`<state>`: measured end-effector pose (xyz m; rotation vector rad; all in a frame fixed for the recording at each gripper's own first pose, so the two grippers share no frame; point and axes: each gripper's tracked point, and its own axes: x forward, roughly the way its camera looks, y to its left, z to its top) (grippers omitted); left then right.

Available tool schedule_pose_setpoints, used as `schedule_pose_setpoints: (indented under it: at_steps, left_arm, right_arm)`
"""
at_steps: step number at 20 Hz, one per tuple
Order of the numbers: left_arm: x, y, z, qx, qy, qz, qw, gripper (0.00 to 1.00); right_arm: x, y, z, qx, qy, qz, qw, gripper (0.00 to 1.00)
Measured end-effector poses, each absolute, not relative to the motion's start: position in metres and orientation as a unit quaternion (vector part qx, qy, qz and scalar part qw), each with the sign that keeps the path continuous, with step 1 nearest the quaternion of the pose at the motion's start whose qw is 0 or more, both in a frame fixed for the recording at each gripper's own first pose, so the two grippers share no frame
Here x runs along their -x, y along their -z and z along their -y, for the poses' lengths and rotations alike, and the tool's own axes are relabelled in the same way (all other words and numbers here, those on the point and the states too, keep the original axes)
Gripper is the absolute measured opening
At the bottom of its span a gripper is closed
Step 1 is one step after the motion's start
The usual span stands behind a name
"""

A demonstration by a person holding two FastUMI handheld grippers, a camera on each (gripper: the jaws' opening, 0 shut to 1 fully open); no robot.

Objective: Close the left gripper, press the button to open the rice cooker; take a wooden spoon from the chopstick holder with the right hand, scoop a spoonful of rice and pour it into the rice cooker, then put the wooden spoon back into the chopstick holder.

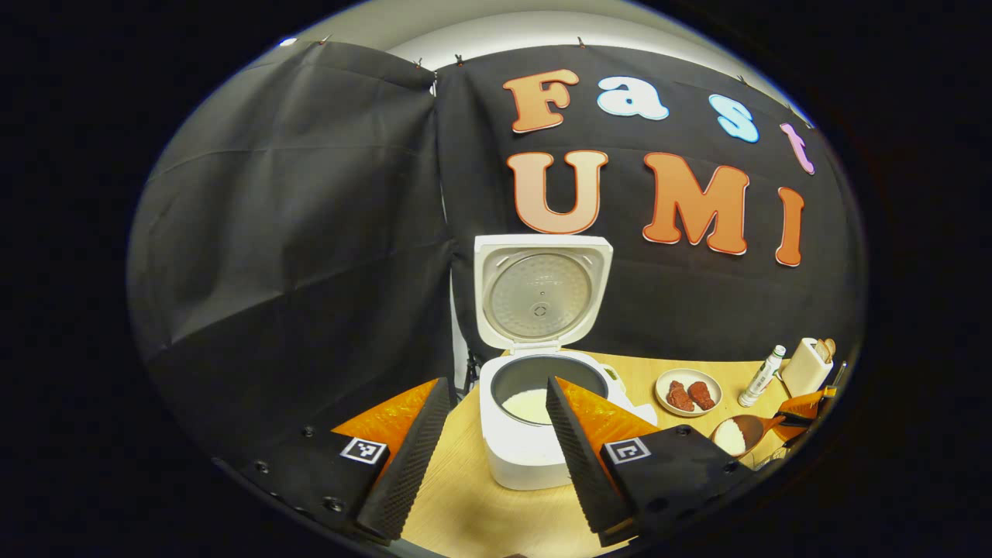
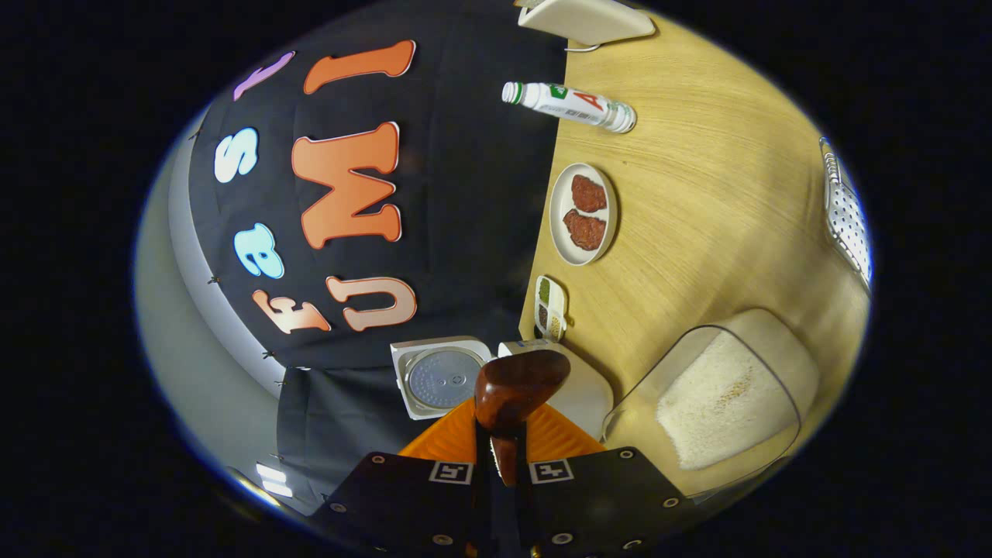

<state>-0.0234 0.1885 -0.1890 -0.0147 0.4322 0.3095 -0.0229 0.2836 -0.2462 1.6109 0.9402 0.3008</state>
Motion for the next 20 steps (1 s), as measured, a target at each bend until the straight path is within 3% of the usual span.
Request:
schedule_pose_setpoints:
  at_steps: [12,16,20]
  left_arm:
    - [0.049,0.205,-0.275,0.016,-0.202,-0.206,0.957,0.87]
    - [0.055,0.204,-0.289,0.011,-0.207,-0.204,0.957,0.93]
    - [0.059,0.209,-0.298,0.007,-0.205,-0.21,0.956,0.92]
  right_arm:
    - [-0.061,0.198,-0.403,-0.686,-0.169,-0.404,0.581,0.12]
    - [-0.091,0.194,-0.439,-0.674,-0.165,-0.404,0.596,0.12]
    - [-0.112,0.199,-0.471,-0.637,-0.159,-0.409,0.634,0.12]
